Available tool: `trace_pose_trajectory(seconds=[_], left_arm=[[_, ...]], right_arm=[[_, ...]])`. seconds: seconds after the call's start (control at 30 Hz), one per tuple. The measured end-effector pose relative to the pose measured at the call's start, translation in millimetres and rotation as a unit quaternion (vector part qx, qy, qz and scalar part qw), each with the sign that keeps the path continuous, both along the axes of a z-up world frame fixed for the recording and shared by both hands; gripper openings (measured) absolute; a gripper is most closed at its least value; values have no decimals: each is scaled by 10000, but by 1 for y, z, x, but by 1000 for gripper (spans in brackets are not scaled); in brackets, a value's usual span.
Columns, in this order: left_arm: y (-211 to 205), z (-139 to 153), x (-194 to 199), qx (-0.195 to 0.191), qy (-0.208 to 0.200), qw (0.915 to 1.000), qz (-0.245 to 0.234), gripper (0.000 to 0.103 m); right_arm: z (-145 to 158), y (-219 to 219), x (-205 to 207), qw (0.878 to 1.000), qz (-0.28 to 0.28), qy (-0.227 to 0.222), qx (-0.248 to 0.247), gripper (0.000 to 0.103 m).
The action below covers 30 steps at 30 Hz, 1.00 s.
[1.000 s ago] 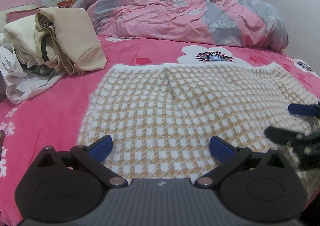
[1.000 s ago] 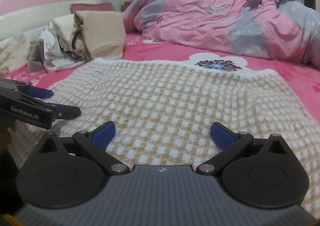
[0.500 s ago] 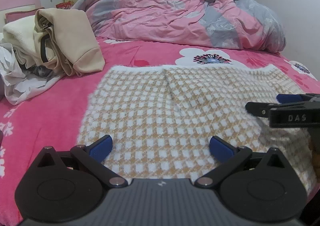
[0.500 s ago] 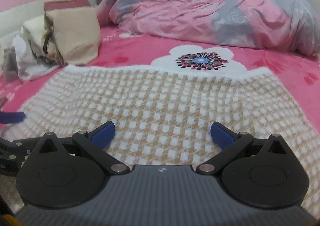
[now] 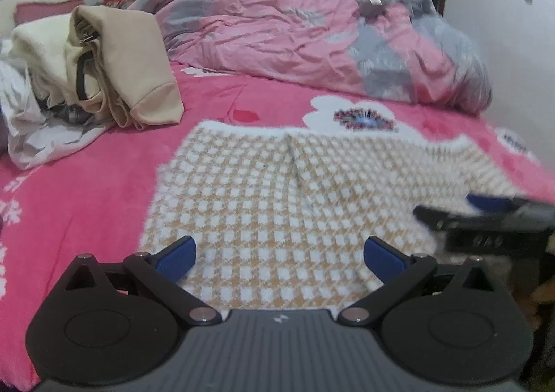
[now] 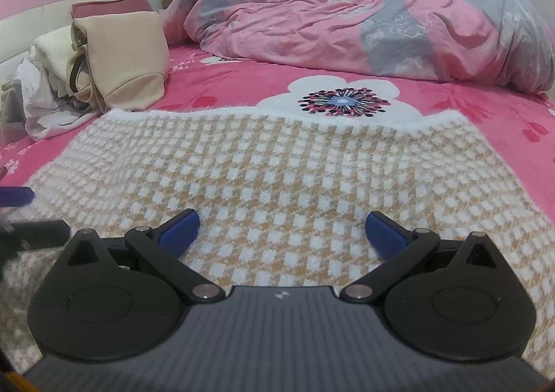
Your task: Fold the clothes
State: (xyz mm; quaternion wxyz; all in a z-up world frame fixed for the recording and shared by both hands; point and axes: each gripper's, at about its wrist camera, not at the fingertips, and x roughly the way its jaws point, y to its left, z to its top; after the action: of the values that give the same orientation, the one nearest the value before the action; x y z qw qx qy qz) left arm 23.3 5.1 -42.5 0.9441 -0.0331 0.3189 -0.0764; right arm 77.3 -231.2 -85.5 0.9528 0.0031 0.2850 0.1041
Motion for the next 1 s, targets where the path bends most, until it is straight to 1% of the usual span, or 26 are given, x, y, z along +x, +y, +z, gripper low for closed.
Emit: trace_pose_trajectory(seconds=[0.13,0.23,0.47,0.67,0.73,0.77,0.83,0.9,1.0], left_arm=[[11,12,-14,-95,-163,9998,104,103],[21,17,-29,-222,-250,9994,96,103],[43,16,-66,-321,-198,9982,456,103],[48,10,-98,-147,-488,9974,519,103],[52,8,-97,-143,-508,9969,579,103],[56,8,-95,-201,-505,9967,611,103],[66,7,-87,-485,-454,9955,676,103],[82,3,-74,-961,-322,9927,656,103],[104,-6,-51,-1668,-32,9842,588,103]], right_arm=[[0,0,1,10000,1,-2,7,102],[0,0,1,10000,9,-6,23,102],[-1,-1,1,10000,15,-8,29,102],[-1,0,1,10000,13,-19,31,102],[-1,0,1,10000,13,-21,30,102],[-1,0,1,10000,13,-20,29,102],[-1,0,1,10000,13,-19,28,102],[-1,0,1,10000,12,-14,24,102],[-1,0,1,10000,16,-13,22,102]])
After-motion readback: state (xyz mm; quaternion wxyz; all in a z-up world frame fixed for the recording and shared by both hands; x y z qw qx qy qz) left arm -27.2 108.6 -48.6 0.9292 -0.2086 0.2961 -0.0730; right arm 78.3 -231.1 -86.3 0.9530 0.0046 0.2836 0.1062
